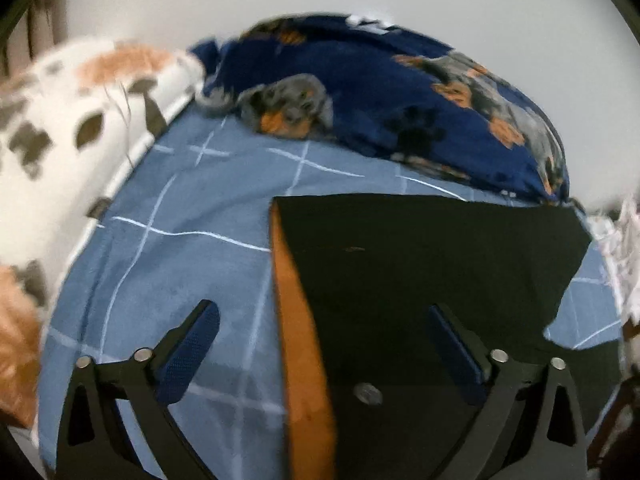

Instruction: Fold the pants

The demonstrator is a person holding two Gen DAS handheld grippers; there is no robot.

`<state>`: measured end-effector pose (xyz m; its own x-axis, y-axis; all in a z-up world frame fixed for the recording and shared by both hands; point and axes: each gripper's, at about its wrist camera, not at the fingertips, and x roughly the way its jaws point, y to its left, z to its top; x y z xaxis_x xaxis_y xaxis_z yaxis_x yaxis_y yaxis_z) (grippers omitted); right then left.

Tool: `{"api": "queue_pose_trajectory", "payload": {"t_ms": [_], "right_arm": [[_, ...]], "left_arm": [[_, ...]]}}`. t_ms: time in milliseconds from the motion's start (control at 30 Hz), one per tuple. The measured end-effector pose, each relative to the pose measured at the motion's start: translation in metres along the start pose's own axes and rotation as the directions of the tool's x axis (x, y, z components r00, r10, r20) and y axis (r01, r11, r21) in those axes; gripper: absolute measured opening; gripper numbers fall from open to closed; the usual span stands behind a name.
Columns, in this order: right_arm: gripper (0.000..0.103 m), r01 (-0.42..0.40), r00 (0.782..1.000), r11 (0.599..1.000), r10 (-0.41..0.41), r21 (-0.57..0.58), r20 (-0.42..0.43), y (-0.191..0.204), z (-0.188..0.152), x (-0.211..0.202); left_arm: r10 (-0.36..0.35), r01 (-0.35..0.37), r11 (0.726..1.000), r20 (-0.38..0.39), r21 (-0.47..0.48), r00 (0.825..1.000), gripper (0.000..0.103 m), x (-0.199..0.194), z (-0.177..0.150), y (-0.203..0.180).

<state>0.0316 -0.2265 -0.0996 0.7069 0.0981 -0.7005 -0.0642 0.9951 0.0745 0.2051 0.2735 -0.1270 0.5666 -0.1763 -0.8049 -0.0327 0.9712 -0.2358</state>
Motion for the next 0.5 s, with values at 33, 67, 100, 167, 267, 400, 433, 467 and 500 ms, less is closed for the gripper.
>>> {"api": "queue_pose_trajectory", "payload": {"t_ms": [33, 67, 100, 167, 267, 400, 433, 467, 500], "right_arm": [[0.103, -0.001, 1.0, 1.0, 0.001, 0.004, -0.008, 0.0, 0.0, 0.004], [0.103, 0.0, 1.0, 1.0, 0.0, 0.005, -0.015, 0.0, 0.0, 0.007], [0.103, 0.003, 1.0, 1.0, -0.003, 0.003, -0.027, 0.001, 0.0, 0.012], [0.103, 0.006, 0.999, 1.0, -0.006, -0.008, -0.045, 0.004, -0.001, 0.018], [0.103, 0.015, 0.997, 0.999, -0.017, -0.032, -0.069, 0.009, -0.002, 0.027], [0.103, 0.024, 0.995, 0.999, -0.028, -0.04, -0.097, 0.01, -0.004, 0.035], [0.103, 0.025, 0.994, 0.999, -0.029, -0.039, -0.102, 0.01, -0.004, 0.036], [0.103, 0.027, 0.994, 0.999, -0.031, -0.038, -0.109, 0.01, -0.004, 0.038], [0.103, 0.029, 0.993, 0.999, -0.033, -0.038, -0.113, 0.01, -0.005, 0.039]], "left_arm": [[-0.032, 0.032, 0.999, -0.004, -0.009, 0.999, 0.092, 0.008, 0.006, 0.011], [-0.035, 0.035, 0.999, -0.005, -0.014, 0.999, 0.088, 0.014, 0.012, 0.019], [-0.036, 0.036, 0.999, -0.007, -0.015, 0.999, 0.088, 0.021, 0.018, 0.025], [-0.046, 0.046, 0.999, -0.011, -0.002, 0.999, 0.087, 0.035, 0.028, 0.029], [-0.072, 0.074, 0.997, -0.038, 0.039, 0.997, 0.075, 0.056, 0.043, 0.031], [-0.069, 0.076, 0.993, -0.077, 0.088, 0.995, 0.075, 0.081, 0.055, 0.028], [-0.074, 0.083, 0.992, -0.091, 0.097, 0.993, 0.075, 0.088, 0.057, 0.028], [-0.083, 0.093, 0.99, -0.103, 0.102, 0.991, 0.075, 0.093, 0.058, 0.027], [-0.089, 0.1, 0.989, -0.111, 0.106, 0.99, 0.072, 0.097, 0.058, 0.026]]}}
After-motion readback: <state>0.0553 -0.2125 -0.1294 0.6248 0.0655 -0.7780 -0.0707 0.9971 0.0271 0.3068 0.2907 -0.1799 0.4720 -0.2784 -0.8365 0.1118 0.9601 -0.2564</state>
